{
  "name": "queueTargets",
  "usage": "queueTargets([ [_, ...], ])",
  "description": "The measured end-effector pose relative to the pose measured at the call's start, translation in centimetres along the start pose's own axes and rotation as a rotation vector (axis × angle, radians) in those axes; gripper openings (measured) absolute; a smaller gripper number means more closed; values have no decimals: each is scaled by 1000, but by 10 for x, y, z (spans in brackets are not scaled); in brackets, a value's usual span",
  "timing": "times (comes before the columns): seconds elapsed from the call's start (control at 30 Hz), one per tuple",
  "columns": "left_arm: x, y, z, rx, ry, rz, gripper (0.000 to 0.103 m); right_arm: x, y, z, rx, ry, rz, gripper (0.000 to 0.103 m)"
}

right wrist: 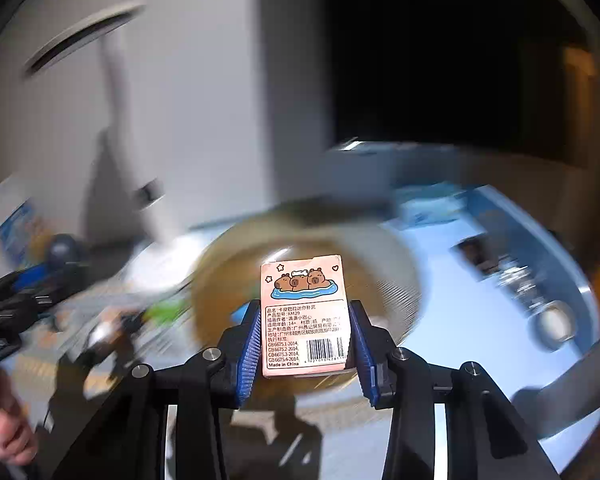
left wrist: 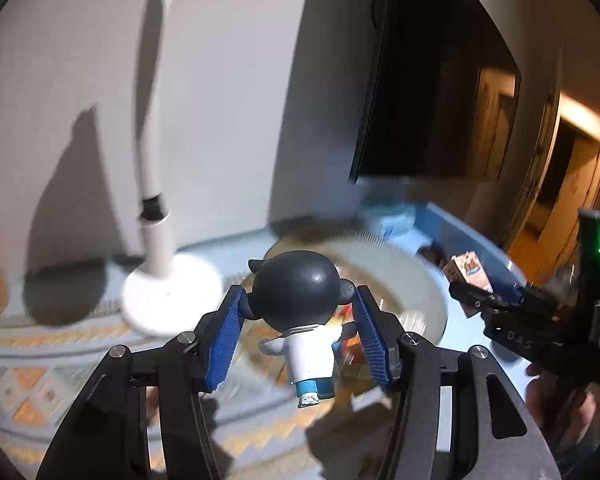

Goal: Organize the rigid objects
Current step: 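Lower the figurine and pink carton into the amber bowl, opening both grippers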

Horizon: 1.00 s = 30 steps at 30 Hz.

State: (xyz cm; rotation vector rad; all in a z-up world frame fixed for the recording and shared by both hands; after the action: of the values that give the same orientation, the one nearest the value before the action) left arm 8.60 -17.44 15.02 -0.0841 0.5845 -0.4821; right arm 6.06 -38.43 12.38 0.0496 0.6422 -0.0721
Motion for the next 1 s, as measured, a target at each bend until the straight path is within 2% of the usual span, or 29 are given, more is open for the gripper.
queueTargets([
  [0.07, 24, -4, 14, -20, -4, -32, 52, 21, -25, 17, 62, 24, 1, 41],
  [0.13, 52, -6, 18, -21, 17, -14, 52, 42, -39, 24, 77, 58, -19, 41],
  [0.2, 88, -4, 10, -44, 106, -11, 52, 62, -47, 25, 76, 103, -25, 41],
  [0.3, 126, 1, -12, -106, 258, -58, 52, 90, -60, 14, 104, 203, 5, 41],
  [0.37, 140, 2, -25, -99, 279, -22, 52, 98, -66, 8, 107, 220, -5, 41],
  [0.47, 152, 0, -37, -95, 308, -13, 52, 105, -71, 1, 112, 234, 8, 41],
  [0.6, 157, -9, -43, -49, 305, 15, 52, 111, -71, -4, 89, 247, -15, 41],
  [0.67, 157, -8, -44, -46, 308, 5, 53, 116, -71, -6, 86, 269, -20, 41],
  [0.77, 147, -7, -37, -69, 285, -44, 82, 117, -71, -7, 112, 284, 21, 47],
  [0.8, 139, -5, -33, -70, 260, -44, 85, 113, -72, -6, 129, 269, 34, 49],
  [0.87, 123, -5, -26, -62, 216, -68, 85, 105, -72, -5, 138, 244, 34, 55],
  [1.0, 85, -2, -14, -50, 159, -71, 85, 81, -63, 1, 145, 204, 59, 55],
])
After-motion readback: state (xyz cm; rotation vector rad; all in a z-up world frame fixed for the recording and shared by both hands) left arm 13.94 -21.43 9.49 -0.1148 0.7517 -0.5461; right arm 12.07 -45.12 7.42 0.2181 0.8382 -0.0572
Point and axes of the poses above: each gripper's, at about its wrist camera, not at the fingertips, and x roughly the way its jaws point, y to its left, z to its top, the point moved 4 cm from there along x, roughly the way its jaws point, and after that the axes turned 3 degrees about -x, right-handed, at the moved point
